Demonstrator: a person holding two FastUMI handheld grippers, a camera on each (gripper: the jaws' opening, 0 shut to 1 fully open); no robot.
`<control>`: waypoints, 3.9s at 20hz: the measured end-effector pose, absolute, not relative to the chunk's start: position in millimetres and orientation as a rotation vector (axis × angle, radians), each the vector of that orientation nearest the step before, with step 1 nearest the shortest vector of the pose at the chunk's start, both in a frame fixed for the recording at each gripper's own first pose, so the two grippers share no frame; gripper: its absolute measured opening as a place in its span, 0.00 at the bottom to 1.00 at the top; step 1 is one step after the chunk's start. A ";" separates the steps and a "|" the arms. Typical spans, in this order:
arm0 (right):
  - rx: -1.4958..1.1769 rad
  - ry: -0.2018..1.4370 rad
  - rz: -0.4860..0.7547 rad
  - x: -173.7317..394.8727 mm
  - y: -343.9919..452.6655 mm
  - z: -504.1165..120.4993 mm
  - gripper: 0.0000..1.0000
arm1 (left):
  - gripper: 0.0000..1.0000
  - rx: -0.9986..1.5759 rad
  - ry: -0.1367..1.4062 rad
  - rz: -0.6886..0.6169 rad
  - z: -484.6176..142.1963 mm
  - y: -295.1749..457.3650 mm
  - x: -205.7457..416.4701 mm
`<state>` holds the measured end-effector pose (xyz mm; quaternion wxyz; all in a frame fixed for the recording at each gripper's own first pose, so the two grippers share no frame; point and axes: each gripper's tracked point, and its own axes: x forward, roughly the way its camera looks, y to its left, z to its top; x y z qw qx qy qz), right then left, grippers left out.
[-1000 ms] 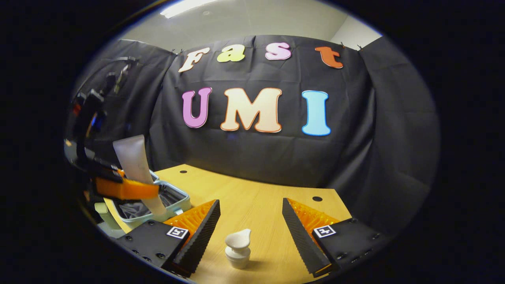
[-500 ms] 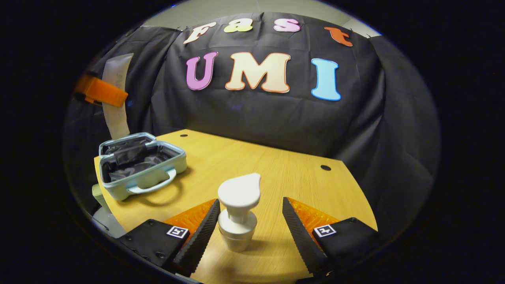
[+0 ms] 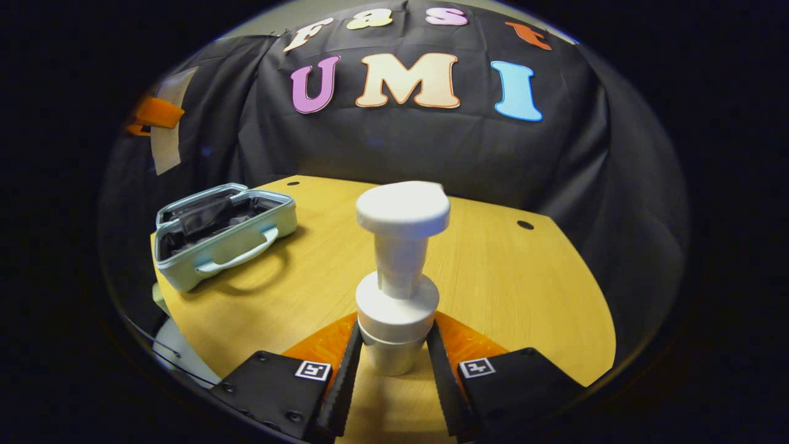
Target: First open the suitcase, pack the skin care products into it, and then close the suitcase.
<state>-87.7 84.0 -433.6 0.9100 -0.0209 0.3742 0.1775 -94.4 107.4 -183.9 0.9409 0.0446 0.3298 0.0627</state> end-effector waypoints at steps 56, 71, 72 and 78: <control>0.190 0.887 0.439 -76.0 402.2 -334.4 0.58 | 0.82 -0.044 0.882 0.110 -284.7 423.3 -70.7; 0.207 1.219 0.321 -97.7 450.5 -455.4 0.57 | 0.83 -0.147 0.913 0.355 -299.9 578.8 -106.6; 0.194 1.220 0.309 -93.2 452.5 -459.9 0.60 | 0.83 -0.145 0.915 0.364 -302.2 587.5 -105.1; 0.121 1.229 0.240 -87.0 447.2 -468.5 0.58 | 0.83 -0.118 0.958 0.404 -323.7 631.5 -94.0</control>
